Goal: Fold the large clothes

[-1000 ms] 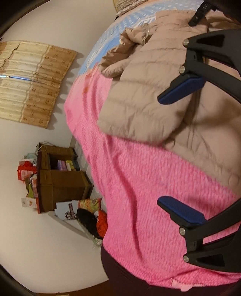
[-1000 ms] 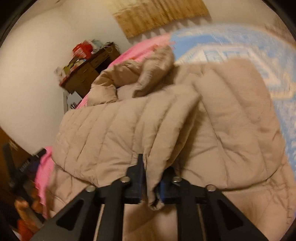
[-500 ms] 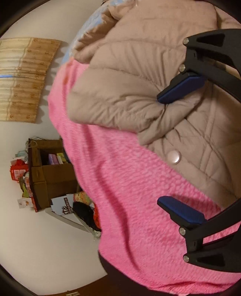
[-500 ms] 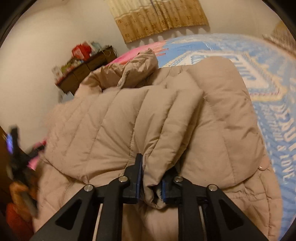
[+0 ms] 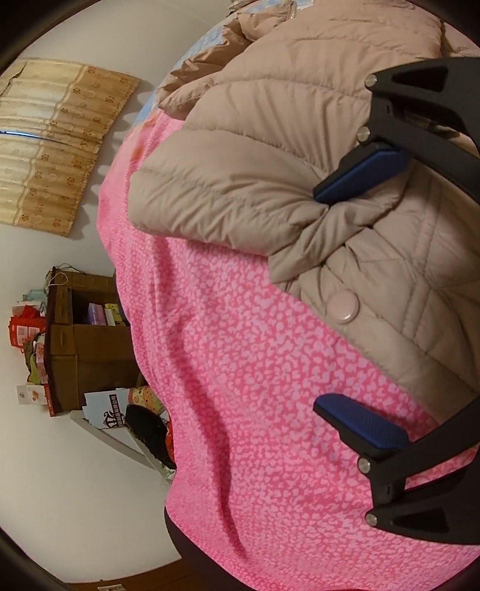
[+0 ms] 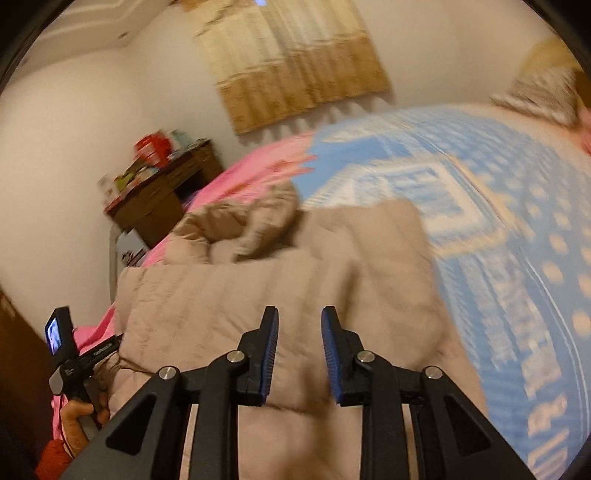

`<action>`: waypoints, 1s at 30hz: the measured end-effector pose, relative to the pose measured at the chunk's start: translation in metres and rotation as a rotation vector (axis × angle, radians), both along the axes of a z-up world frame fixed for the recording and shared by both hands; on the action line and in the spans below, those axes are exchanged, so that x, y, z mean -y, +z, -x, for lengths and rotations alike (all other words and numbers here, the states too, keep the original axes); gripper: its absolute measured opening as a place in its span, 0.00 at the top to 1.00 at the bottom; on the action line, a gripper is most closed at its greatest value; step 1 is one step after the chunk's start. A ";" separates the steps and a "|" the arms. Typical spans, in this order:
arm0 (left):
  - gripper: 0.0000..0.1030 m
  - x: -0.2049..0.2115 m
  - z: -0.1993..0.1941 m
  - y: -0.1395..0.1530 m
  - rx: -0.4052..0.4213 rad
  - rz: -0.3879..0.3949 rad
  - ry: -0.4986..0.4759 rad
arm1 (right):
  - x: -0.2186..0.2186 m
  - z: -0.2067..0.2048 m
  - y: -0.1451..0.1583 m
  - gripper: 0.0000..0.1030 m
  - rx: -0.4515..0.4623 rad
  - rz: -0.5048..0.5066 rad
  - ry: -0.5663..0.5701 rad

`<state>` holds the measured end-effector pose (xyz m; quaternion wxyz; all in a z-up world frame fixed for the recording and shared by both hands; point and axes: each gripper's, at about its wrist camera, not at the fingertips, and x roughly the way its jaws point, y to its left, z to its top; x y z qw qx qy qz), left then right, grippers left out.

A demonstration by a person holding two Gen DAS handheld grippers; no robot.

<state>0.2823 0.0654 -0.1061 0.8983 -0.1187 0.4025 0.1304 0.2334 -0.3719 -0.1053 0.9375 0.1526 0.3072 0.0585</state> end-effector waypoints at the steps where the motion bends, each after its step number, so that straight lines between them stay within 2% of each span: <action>1: 0.00 -0.002 0.001 0.000 0.004 0.007 -0.001 | -0.007 -0.013 -0.002 0.76 -0.005 0.010 0.007; 3: 0.00 -0.003 0.003 0.000 0.012 0.018 -0.001 | -0.018 -0.037 -0.015 0.76 -0.037 0.029 0.020; 5: 0.00 -0.005 0.005 -0.001 0.012 0.020 -0.002 | -0.023 -0.057 -0.044 0.75 -0.113 0.078 0.031; 6: 0.00 -0.005 0.005 -0.001 0.012 0.018 -0.002 | -0.022 -0.063 -0.060 0.75 -0.141 0.062 0.050; 7: 0.00 -0.005 0.005 -0.001 0.011 0.015 -0.002 | -0.015 -0.062 -0.066 0.75 -0.143 0.005 0.058; 10: 0.00 -0.006 0.004 -0.004 0.001 0.000 -0.002 | 0.000 -0.063 -0.070 0.75 -0.142 -0.097 0.065; 20: 0.00 -0.003 -0.001 -0.004 -0.007 -0.025 0.001 | -0.002 -0.064 -0.072 0.75 -0.138 -0.097 0.061; 24: 0.00 -0.002 -0.001 -0.001 0.006 0.006 -0.003 | 0.000 -0.063 -0.071 0.75 -0.141 -0.113 0.057; 28: 0.00 -0.001 0.001 0.014 -0.035 0.021 -0.083 | 0.001 -0.062 -0.056 0.75 -0.201 -0.085 0.073; 30: 0.00 0.001 0.001 0.030 -0.021 -0.003 -0.114 | 0.004 -0.061 -0.038 0.74 -0.178 -0.088 0.077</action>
